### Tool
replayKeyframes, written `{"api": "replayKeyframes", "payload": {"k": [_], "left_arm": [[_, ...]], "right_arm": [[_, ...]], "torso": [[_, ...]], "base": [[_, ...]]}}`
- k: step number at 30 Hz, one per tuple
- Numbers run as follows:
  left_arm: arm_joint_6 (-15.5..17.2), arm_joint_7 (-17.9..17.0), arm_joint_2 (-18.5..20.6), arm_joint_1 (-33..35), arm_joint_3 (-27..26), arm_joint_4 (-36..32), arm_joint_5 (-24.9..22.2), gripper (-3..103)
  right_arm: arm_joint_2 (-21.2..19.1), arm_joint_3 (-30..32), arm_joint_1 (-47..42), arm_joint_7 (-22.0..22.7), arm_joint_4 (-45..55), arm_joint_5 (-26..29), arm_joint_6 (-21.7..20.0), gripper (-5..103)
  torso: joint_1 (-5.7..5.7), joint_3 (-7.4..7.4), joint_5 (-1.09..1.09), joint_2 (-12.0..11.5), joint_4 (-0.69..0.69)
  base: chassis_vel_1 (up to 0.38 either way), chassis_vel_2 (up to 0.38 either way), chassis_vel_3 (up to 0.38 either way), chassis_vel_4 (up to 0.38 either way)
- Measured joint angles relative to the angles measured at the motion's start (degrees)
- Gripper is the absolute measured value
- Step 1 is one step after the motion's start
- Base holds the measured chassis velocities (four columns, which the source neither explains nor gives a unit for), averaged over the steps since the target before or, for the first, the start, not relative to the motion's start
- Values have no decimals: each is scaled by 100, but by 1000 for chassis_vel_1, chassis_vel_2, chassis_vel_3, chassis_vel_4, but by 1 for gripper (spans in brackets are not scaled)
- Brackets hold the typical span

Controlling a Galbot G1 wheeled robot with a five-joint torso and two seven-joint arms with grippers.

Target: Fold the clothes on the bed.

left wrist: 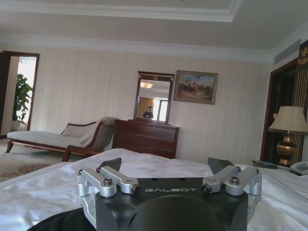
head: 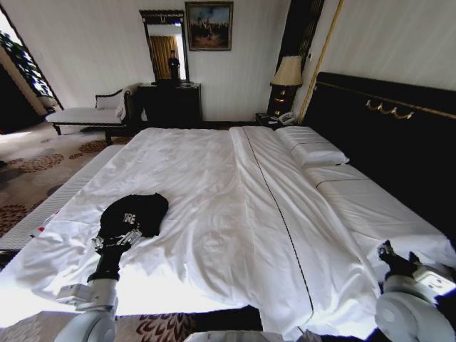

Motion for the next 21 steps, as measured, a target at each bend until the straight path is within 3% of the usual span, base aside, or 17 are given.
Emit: {"api": "replayKeyframes", "payload": {"k": [2,6,7,8,9,10,13,21], "left_arm": [[-21,0,9,100,-50,-95,-27,100],[-40,1,37,165,-115,-180,-96,100],[-43,0,78,203,-163,-227,-152,100],[-112,1,105,323,-156,-265,-151,100],[-118,1,99,356,-117,-284,-125,100],[-118,1,99,356,-117,-284,-125,100],[-42,6,114,347,70,-353,-33,100],[95,153,229,275,165,-471,32,100]], "right_arm": [[150,-339,45,-228,66,-187,297,80],[287,-629,66,-560,106,-528,728,85],[380,-779,45,-955,153,-763,1107,95],[557,-932,-221,-1933,303,-1096,1987,100],[613,-943,-339,-2090,373,-1274,2177,100],[613,-943,-339,-2090,373,-1274,2177,100],[784,-856,-676,-2761,663,-1903,2674,100],[946,-842,-788,-3544,557,-2324,3244,100]], "torso": [[0,0,0,0,0],[0,0,-2,0,0],[1,0,-1,0,0],[2,0,-1,0,-1],[2,0,-1,0,-1],[2,0,-1,0,-1],[1,-1,-3,0,-2],[2,0,0,-1,-1]], "base": [[0,0,0,0],[0,0,0,0],[0,0,0,0],[0,0,0,0],[0,0,0,0],[0,0,0,0],[0,0,0,0],[0,0,0,0]]}}
